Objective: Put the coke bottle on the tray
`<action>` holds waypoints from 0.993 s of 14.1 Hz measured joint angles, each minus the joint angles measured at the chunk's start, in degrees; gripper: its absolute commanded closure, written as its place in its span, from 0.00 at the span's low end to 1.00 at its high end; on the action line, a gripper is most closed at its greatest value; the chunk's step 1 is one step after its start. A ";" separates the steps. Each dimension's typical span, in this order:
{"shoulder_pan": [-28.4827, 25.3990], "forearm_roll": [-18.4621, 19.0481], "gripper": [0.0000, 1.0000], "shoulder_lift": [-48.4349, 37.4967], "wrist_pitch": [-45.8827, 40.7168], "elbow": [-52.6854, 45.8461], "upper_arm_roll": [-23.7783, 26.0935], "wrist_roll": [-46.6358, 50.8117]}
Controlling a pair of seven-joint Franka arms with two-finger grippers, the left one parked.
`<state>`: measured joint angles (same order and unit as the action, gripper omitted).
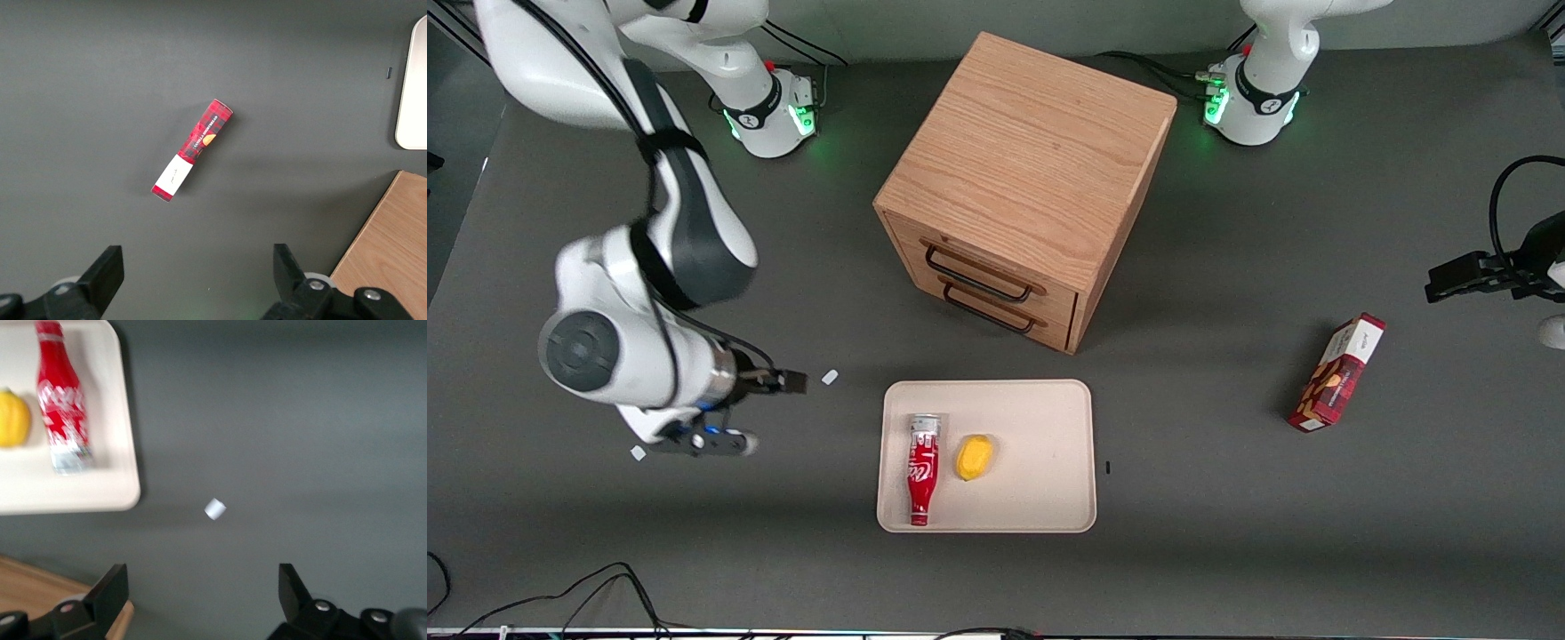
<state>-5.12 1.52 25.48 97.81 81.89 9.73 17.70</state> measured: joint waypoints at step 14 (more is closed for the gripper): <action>-4.31 -3.52 0.00 -24.10 -3.41 18.32 -10.69 -6.01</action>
<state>-9.44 -2.00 1.39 94.40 100.21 -0.95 11.69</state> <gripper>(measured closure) 0.000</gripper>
